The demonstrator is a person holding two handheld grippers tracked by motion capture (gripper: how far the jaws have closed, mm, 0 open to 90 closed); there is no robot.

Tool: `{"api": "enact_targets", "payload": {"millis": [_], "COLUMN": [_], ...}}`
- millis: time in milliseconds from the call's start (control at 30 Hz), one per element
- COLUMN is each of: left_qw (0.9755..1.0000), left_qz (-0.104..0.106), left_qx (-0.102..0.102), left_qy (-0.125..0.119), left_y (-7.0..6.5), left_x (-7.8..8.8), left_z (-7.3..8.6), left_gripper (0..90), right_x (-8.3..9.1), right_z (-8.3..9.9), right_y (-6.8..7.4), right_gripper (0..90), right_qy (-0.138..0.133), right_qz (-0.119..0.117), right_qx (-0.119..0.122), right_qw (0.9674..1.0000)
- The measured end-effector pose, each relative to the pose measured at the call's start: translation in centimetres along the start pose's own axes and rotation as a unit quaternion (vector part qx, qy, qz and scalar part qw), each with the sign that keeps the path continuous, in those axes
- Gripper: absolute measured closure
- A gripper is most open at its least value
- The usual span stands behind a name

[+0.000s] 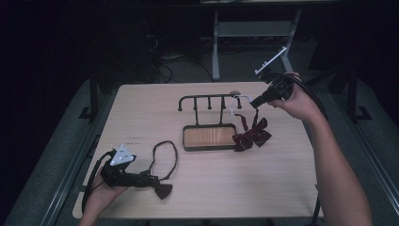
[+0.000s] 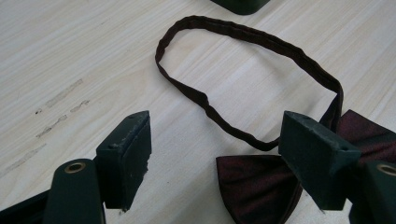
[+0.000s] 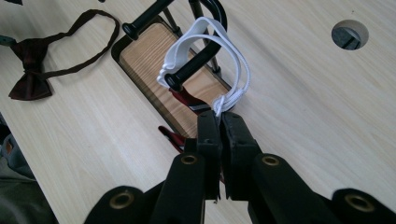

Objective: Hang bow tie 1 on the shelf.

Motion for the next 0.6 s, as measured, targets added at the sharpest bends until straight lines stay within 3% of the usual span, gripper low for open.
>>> {"api": "enact_targets", "payload": {"millis": [600], "left_qw": [1.0000], "left_qz": [0.001], "left_qx": [-0.002], "left_qy": [0.002], "left_y": [-0.08], "left_x": [0.01], "left_z": [-0.04], "left_gripper": [26.1], "right_x": [-1.01], "right_z": [0.56], "right_y": [-0.27], "right_gripper": [81.6], "right_qy": [0.001], "right_qz": [-0.013], "right_qx": [-0.007], "right_qw": [0.9999]}}
Point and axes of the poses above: each handheld gripper's, and its own axes: x roughly backward along the jaws, z roughly out of its underside, y roughly to its left, the point moved 3 cm from there along -x, roughly forward along the jaws, and after that the axes turned 9 degrees about -y, right-handed, at the moved point
